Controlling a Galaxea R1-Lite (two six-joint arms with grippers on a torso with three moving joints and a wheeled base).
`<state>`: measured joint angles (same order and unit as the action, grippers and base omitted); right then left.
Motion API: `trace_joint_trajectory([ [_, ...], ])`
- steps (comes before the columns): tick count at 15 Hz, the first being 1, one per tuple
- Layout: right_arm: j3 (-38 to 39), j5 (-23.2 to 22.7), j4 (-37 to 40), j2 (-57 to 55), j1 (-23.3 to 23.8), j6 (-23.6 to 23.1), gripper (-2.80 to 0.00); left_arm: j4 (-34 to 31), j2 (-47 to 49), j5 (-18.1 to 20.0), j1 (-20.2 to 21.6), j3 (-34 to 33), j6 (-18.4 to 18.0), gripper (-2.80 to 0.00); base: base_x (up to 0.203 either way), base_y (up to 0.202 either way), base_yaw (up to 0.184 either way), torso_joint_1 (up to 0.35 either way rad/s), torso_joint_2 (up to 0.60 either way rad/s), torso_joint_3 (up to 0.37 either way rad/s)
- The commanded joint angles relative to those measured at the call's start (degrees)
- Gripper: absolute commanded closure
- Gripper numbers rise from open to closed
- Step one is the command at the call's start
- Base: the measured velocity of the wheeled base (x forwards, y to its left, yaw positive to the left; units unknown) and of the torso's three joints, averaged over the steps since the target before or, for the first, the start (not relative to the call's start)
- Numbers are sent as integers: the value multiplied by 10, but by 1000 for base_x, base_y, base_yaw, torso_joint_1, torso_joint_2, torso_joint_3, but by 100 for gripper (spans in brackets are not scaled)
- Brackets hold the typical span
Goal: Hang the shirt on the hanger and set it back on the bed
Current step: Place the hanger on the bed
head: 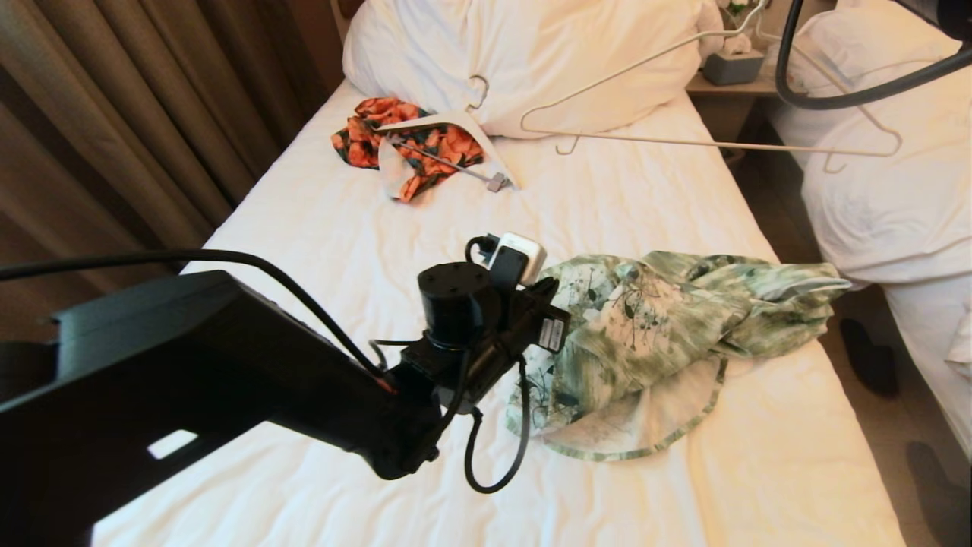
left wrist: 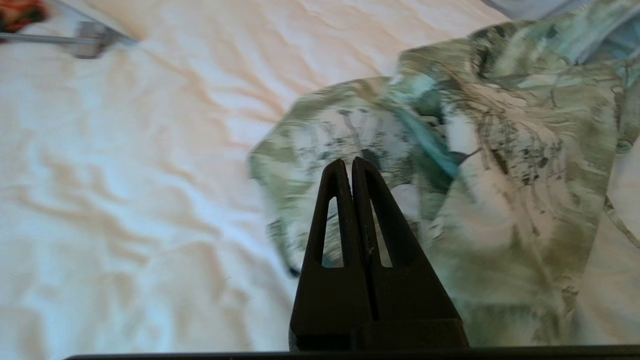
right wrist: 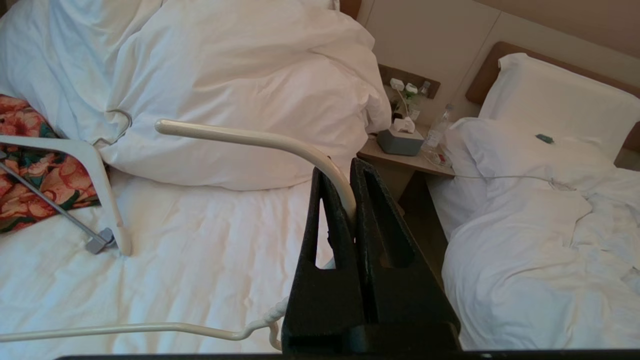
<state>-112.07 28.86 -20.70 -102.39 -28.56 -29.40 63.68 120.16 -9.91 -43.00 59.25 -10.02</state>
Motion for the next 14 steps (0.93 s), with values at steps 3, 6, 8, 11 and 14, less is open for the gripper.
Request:
trace_joint_trajectory([
  [3,21,1,-3,2,6,13,0,81,-129,-2,65,-143,0,0,0,0,0,0,0,0],
  [6,48,1,-5,-4,7,39,0,101,-203,-9,149,-181,-1,0,0,0,0,0,0,0],
  [8,50,0,-5,-23,13,51,0,103,-247,-11,194,-216,-1,0,0,0,0,0,0,0],
  [11,46,-4,-31,-42,24,51,0,105,-311,-11,254,-264,-1,0,0,0,0,0,0,0],
  [14,49,-10,-59,-66,27,62,0,104,-380,-10,315,-347,2,0,0,0,0,0,0,0],
])
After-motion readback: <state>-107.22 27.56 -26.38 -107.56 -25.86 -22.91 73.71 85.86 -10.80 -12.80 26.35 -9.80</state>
